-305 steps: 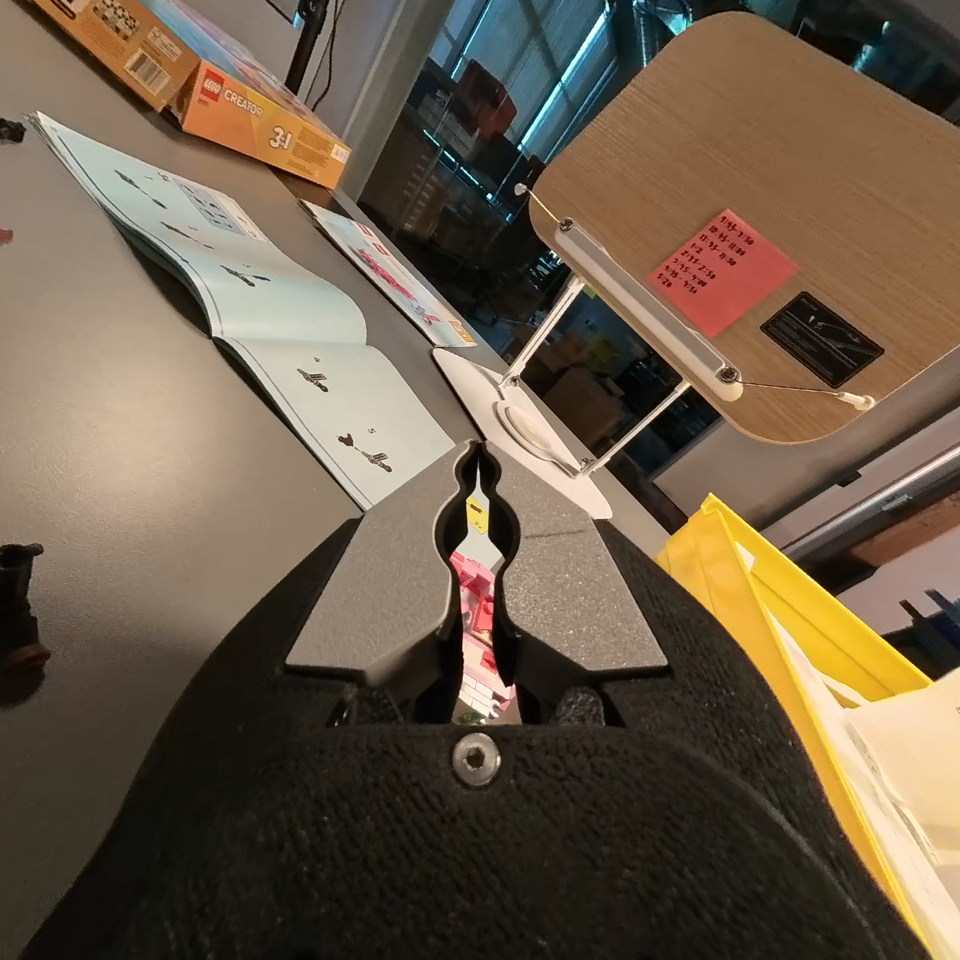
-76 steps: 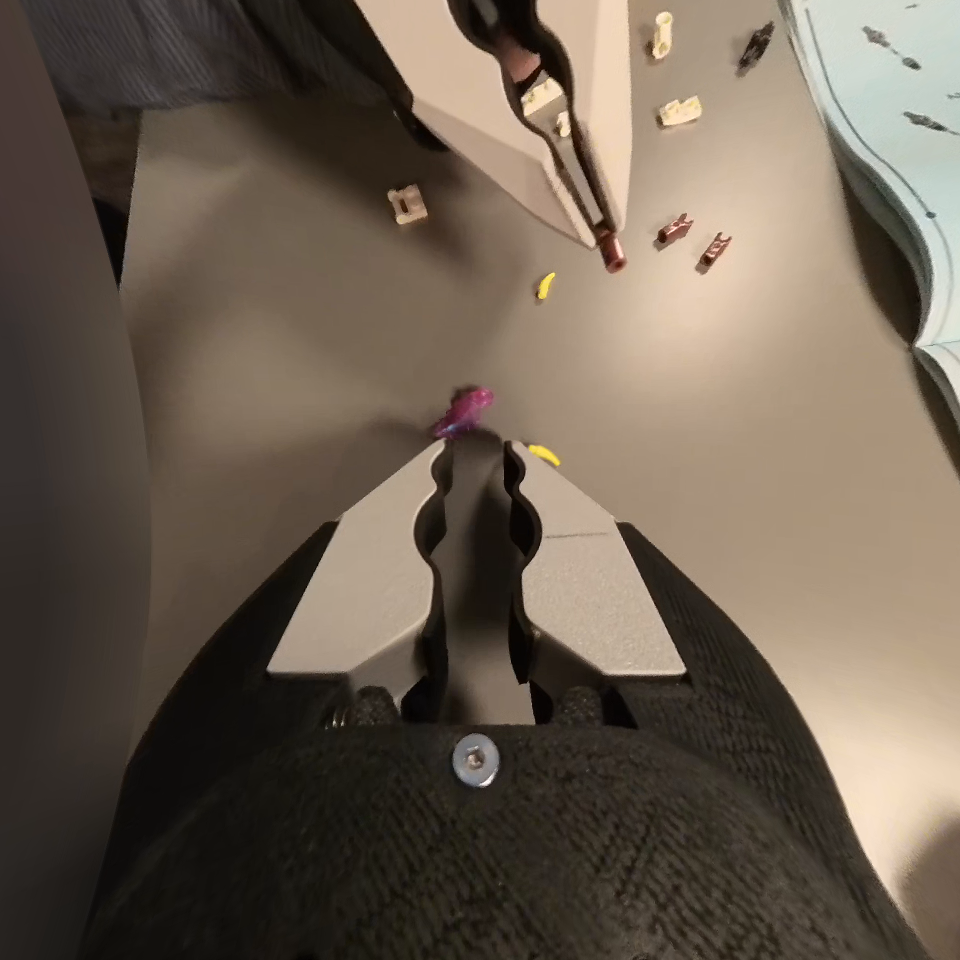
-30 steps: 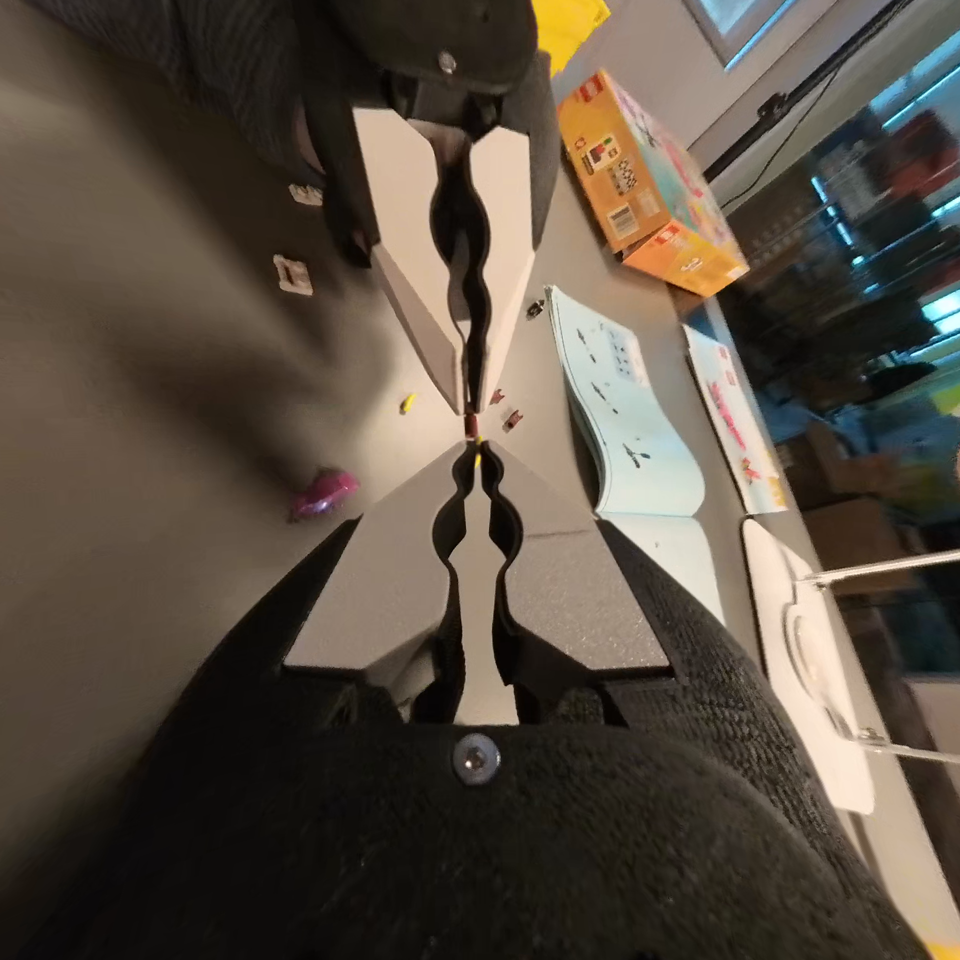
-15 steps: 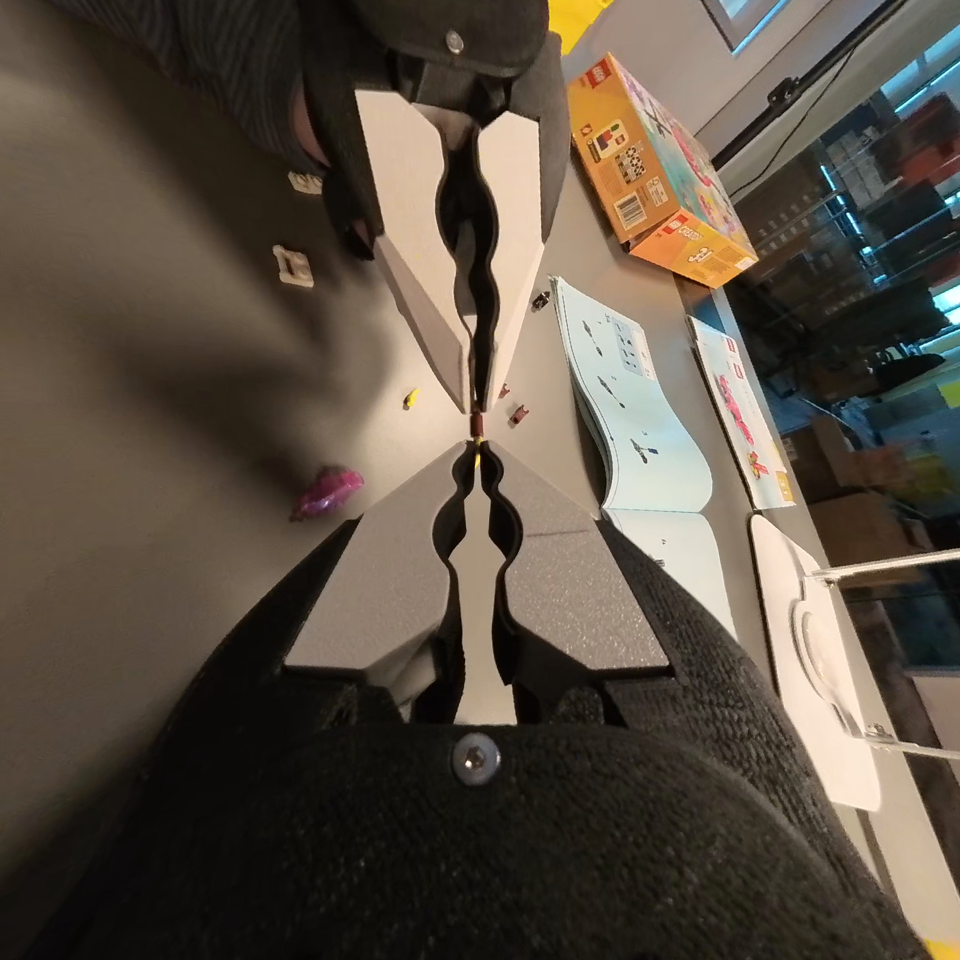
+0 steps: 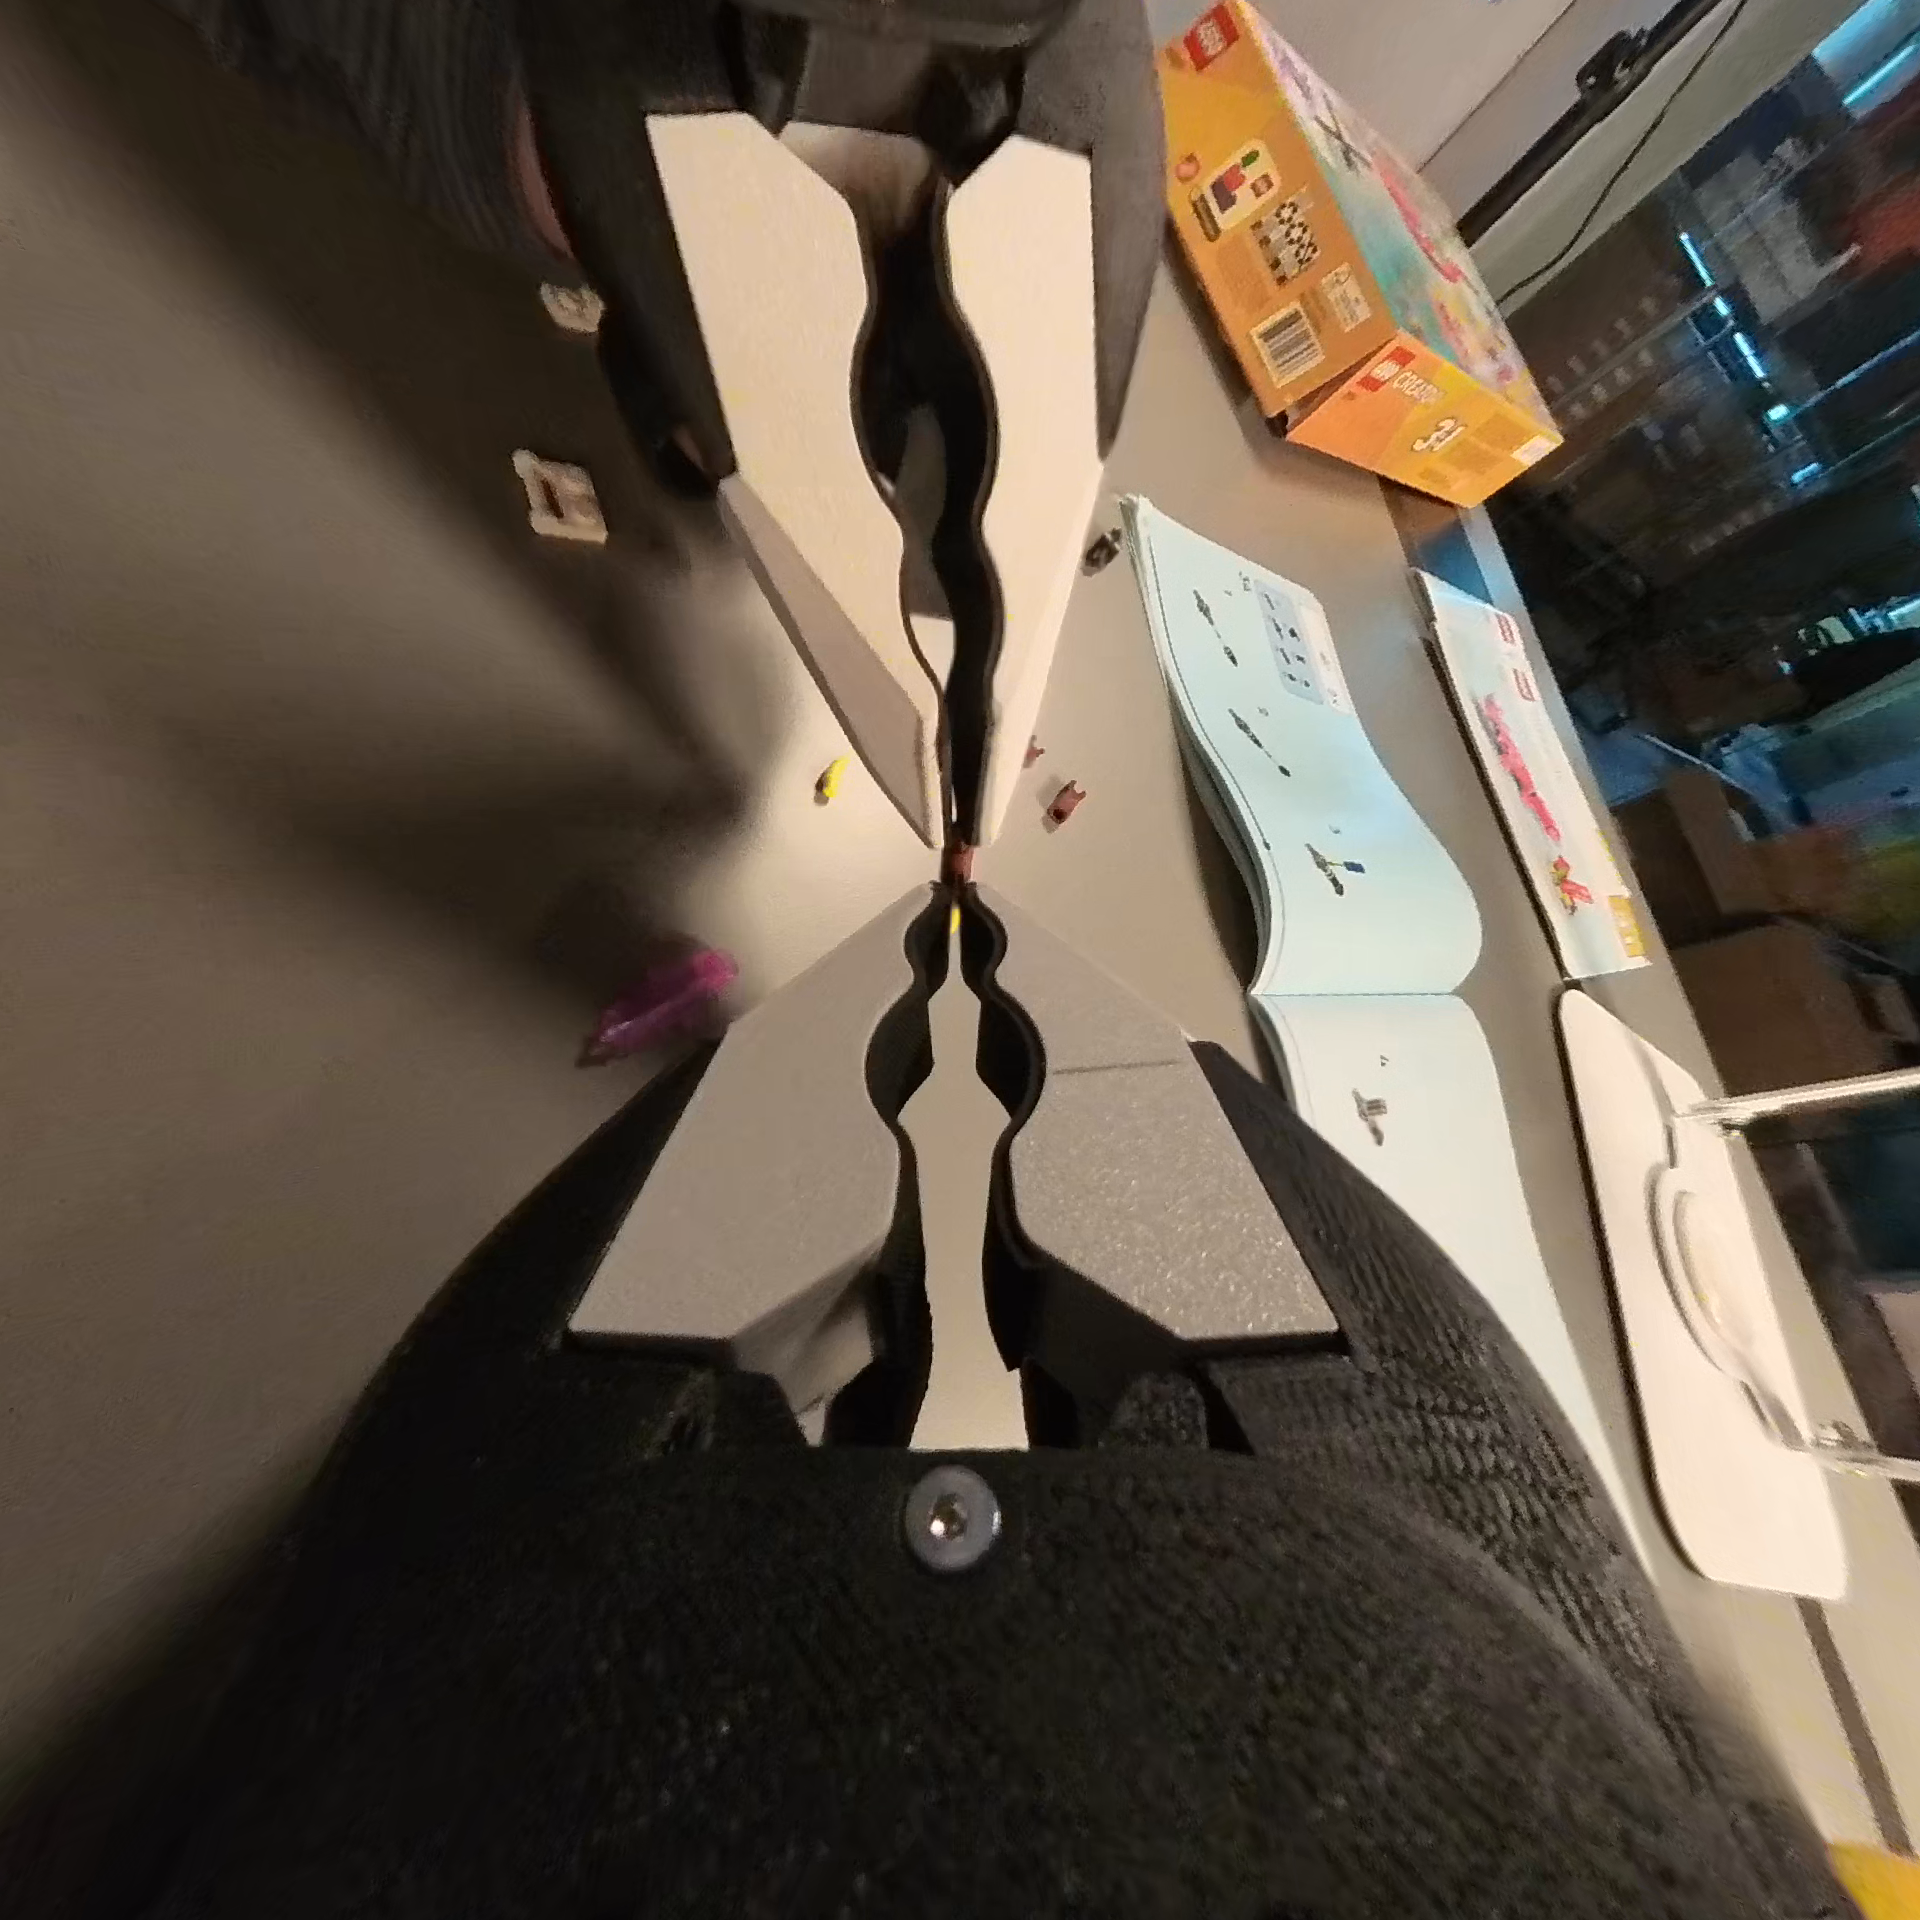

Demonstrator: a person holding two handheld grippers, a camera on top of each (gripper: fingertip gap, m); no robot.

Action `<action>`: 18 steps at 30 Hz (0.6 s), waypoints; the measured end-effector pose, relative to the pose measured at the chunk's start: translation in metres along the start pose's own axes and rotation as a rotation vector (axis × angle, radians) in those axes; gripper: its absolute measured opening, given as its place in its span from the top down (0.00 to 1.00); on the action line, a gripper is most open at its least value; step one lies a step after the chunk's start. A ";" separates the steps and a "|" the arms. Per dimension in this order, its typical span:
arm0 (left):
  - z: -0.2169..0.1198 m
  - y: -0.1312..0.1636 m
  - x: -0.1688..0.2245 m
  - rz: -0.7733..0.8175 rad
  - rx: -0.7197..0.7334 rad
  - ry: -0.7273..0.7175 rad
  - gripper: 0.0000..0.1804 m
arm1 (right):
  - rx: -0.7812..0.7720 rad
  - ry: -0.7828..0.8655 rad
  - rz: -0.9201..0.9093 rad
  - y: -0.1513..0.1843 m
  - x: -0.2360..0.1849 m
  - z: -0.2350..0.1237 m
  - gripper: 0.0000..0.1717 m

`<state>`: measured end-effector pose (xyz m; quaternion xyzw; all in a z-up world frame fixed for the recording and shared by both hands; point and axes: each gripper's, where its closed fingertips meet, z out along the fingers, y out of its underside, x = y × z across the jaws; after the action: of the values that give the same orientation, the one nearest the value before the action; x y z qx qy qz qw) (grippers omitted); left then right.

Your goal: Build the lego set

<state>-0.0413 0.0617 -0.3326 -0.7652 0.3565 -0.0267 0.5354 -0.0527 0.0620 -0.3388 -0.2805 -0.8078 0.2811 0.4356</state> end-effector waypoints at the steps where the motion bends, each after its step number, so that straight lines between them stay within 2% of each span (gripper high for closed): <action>1: 0.000 0.000 -0.001 -0.006 0.001 -0.001 0.99 | 0.013 -0.003 0.015 -0.001 0.001 0.000 1.00; 7: -0.006 -0.003 -0.002 -0.108 0.049 0.055 0.99 | 0.085 -0.013 0.046 -0.007 0.001 -0.004 1.00; 18: -0.004 0.001 -0.002 -0.137 0.017 0.062 0.98 | 0.086 -0.001 -0.010 -0.006 -0.002 -0.002 1.00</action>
<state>-0.0447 0.0591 -0.3310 -0.7821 0.3195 -0.0897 0.5275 -0.0517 0.0571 -0.3349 -0.2573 -0.7966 0.3136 0.4483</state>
